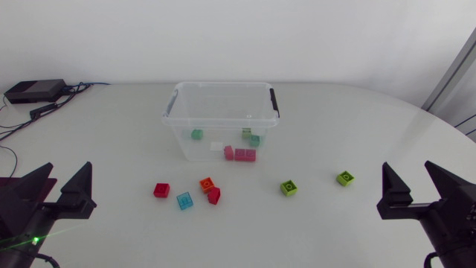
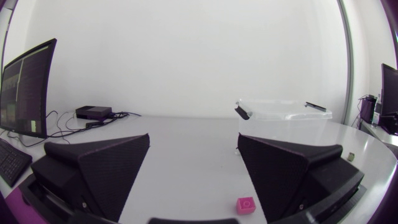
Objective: Pick up the duplo bricks and place them in the container
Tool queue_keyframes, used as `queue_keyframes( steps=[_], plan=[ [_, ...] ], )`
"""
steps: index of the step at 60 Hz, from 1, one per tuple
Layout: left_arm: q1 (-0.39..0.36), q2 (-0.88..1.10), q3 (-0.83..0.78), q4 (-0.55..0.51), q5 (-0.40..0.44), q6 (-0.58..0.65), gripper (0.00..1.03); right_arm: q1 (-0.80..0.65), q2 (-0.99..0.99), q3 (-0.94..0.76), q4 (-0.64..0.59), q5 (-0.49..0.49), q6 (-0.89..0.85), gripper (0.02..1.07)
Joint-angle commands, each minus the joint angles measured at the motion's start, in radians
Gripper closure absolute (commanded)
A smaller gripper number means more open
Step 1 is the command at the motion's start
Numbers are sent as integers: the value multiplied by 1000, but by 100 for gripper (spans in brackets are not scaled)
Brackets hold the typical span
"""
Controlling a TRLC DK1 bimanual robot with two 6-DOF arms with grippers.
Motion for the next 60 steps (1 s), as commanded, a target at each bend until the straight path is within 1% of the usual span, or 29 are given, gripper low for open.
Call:
queue_keyframes(
  steps=[1,31,42,51,52,54,57,58,60],
  plan=[
    [1,-12,-16,-3,-5,-20,4,7,-7,-19,-9,-4,9,6],
    [-5,-12,-16,-1,-5,-18,4,13,-8,-19,-6,-4,6,6],
    [-6,-1,61,-40,-5,-15,5,18,-5,19,-2,-3,4,6],
    [-40,136,168,-58,-2,-15,5,41,68,90,-4,-3,6,6],
    [-43,197,213,-61,-2,-17,5,41,118,118,-2,-3,6,6],
    [-43,226,236,-69,-2,-17,5,42,170,145,-2,-3,6,6],
    [-46,337,312,-98,-2,-18,5,44,257,193,-4,-7,7,6],
    [-48,346,319,-101,-2,-18,5,44,265,197,-4,-7,7,6],
    [-52,468,401,-149,-2,-20,8,46,377,254,-10,-13,7,6]
  ],
)
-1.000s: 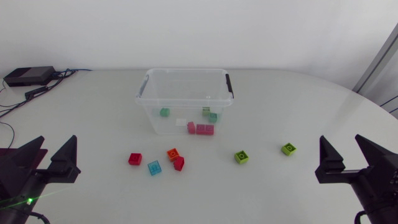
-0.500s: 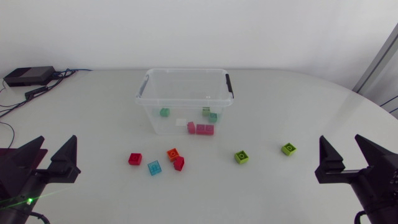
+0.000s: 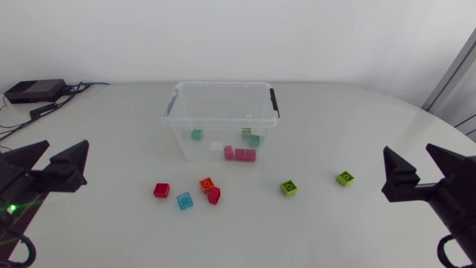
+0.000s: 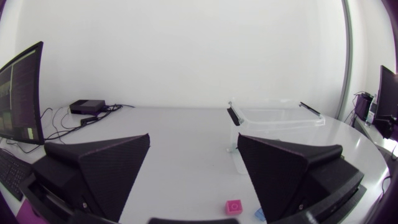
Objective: Pick up the duplo bricks and place them in the container
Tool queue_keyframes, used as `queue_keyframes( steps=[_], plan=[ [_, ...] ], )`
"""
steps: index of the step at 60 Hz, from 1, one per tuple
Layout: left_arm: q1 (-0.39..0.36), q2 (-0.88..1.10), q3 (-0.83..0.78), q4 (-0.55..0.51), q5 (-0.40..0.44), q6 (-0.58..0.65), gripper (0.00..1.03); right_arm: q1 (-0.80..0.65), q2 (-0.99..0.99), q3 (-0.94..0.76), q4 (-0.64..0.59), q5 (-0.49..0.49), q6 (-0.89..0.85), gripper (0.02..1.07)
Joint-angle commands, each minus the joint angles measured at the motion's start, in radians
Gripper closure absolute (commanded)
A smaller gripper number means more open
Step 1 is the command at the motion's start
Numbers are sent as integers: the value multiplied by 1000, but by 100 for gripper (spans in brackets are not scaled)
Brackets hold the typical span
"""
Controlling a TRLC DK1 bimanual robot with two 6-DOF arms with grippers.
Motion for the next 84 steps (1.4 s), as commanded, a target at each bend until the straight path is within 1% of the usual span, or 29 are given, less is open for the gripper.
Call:
queue_keyframes(
  steps=[1,2,4,9,11,12,15,22,25,27,29,34,37,42,45,48,51,57,68,69,71,73,74,75,77,78,79,84],
  plan=[
    [-11,170,122,-61,-2,-21,8,7,125,74,-9,-11,7,6],
    [-12,231,162,-84,-1,-21,8,7,174,99,-12,-11,7,6],
    [-17,289,201,-109,-2,-17,8,0,224,126,-22,-11,7,6],
    [-30,476,337,-230,-1,42,8,-10,343,192,-51,-12,14,6],
    [-37,507,359,-245,-1,57,8,-16,372,206,-52,-14,14,6],
    [-40,552,389,-270,-1,83,8,-21,390,215,-55,-14,14,6],
    [-60,608,425,-299,-1,98,8,-32,425,232,-66,-19,15,6],
    [-80,719,466,-305,1,124,8,-64,528,284,-104,-40,14,6],
    [-90,749,471,-307,1,126,8,-93,582,312,-131,-68,14,6],
    [-92,779,481,-328,1,118,8,-113,614,336,-157,-78,14,6],
    [-119,829,506,-391,1,92,8,-130,659,373,-200,-88,12,6],
    [-158,909,538,-465,1,29,8,-154,752,435,-278,-97,-9,6],
    [-193,938,540,-474,-5,17,8,-162,792,453,-304,-98,-28,6],
    [-227,992,552,-480,-10,-8,8,-162,807,468,-347,-105,-77,6],
    [-250,1065,579,-500,-31,-17,8,-158,818,487,-405,-105,-141,6],
    [-259,1145,610,-525,-51,-31,8,-153,840,502,-445,-108,-171,6],
    [-273,1220,632,-528,-53,-43,8,-156,883,521,-471,-151,-171,6],
    [-294,1311,667,-535,-79,-73,8,-165,925,537,-485,-170,-181,6],
    [-353,1395,682,-537,-82,-118,12,-168,930,528,-474,-170,-187,6],
    [-356,1401,682,-537,-82,-120,13,-168,930,528,-474,-172,-187,6],
    [-357,1417,688,-537,-82,-124,18,-168,930,528,-471,-170,-189,6],
    [-351,1440,699,-535,-82,-136,26,-168,930,528,-471,-172,-189,6],
    [-351,1440,699,-535,-82,-136,26,-168,930,528,-471,-172,-189,6],
    [-346,1449,702,-532,-82,-136,32,-168,930,530,-471,-170,-189,6],
    [-340,1455,704,-528,-82,-136,38,-168,930,528,-468,-172,-194,6],
    [-330,1463,708,-525,-82,-138,47,-168,930,527,-467,-172,-194,6],
    [-323,1466,711,-523,-82,-139,52,-168,930,527,-462,-170,-194,6],
    [-313,1480,711,-517,-82,-139,55,-168,938,521,-447,-170,-198,6]
  ],
)
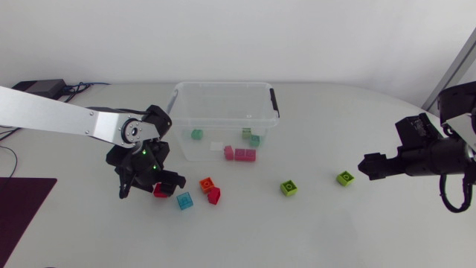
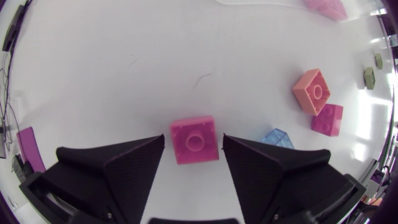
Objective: Pick up the duplo bricks and place them in the container
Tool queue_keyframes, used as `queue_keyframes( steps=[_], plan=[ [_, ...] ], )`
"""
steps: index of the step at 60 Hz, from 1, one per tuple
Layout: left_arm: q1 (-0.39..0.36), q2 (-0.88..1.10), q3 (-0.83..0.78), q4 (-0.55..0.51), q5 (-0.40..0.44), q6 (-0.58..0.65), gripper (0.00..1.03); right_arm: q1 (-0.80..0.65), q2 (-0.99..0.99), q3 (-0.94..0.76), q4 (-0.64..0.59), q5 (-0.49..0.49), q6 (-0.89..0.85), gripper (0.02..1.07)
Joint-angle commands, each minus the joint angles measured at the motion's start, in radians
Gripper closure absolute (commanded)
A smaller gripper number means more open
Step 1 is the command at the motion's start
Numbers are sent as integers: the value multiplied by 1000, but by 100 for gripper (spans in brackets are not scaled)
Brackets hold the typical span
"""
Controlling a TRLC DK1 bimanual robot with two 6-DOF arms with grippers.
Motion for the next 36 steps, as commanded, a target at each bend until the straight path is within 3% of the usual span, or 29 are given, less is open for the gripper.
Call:
queue_keyframes(
  steps=[1,6,9,18,36],
  plan=[
    [14,32,30,3,-9,-33,58,-9,20,2,18,-4,-20,6],
    [23,37,28,11,-9,-35,61,-9,25,-7,39,-9,-23,7],
    [23,37,27,16,-9,-35,66,-23,21,-30,73,-61,-123,7],
    [17,34,20,29,-8,-33,71,-21,67,-14,78,-36,-175,7],
    [5,-193,19,6,-6,8,71,-21,265,69,38,-55,-320,7]
  ],
)
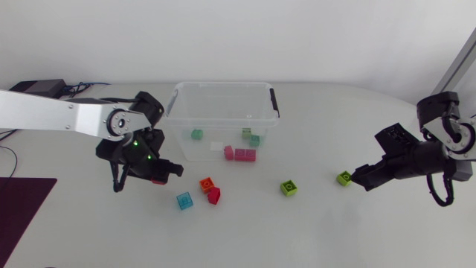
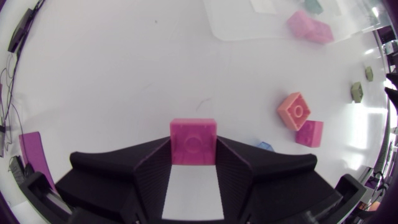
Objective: Pick up the duplo bricks and place them in the container
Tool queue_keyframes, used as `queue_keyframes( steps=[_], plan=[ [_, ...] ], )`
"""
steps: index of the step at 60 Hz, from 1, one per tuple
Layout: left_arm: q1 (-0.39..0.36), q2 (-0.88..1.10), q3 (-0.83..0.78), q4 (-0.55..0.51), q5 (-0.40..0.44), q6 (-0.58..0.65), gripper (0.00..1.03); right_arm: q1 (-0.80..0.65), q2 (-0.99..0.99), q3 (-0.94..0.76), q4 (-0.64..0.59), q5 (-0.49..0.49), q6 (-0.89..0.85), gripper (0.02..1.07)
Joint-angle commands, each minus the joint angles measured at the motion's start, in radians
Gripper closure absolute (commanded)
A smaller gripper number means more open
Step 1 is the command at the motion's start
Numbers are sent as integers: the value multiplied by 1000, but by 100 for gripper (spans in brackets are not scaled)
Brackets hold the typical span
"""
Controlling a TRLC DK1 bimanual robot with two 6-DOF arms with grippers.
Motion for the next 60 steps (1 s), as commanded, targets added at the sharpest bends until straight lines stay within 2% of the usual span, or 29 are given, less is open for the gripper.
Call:
queue_keyframes(
  steps=[1,15,25,28,30,32,33,37,38,39,42,44,51,60],
  plan=[
    [-5,-97,22,-25,-7,13,71,-3,67,41,2,-10,-50,7],
    [10,-266,108,-59,10,39,71,11,228,94,57,-18,-66,7],
    [22,-295,186,-45,42,37,71,23,301,107,83,-22,-73,17],
    [19,-295,201,-30,47,33,71,29,308,105,88,-21,-75,21],
    [5,-297,207,-13,49,31,71,40,317,97,106,-18,-75,30],
    [-1,-297,209,7,49,28,71,44,322,96,113,-16,-76,33],
    [-16,-297,206,38,49,22,71,49,327,90,129,-9,-76,41],
    [-36,-292,206,78,49,17,71,54,330,84,148,-9,-75,59],
    [-36,-292,206,78,49,17,71,54,330,84,148,-9,-75,59],
    [-47,-285,210,93,49,14,71,55,336,85,154,-7,-70,67],
    [-59,-272,220,107,49,13,71,55,345,88,148,-1,-70,70],
    [-64,-255,233,111,49,6,71,57,351,90,146,8,-69,77],
    [-77,-209,264,130,49,3,71,57,344,90,122,19,-67,79],
    [-82,-116,309,211,49,2,70,86,216,82,48,17,-52,80]
  ],
)
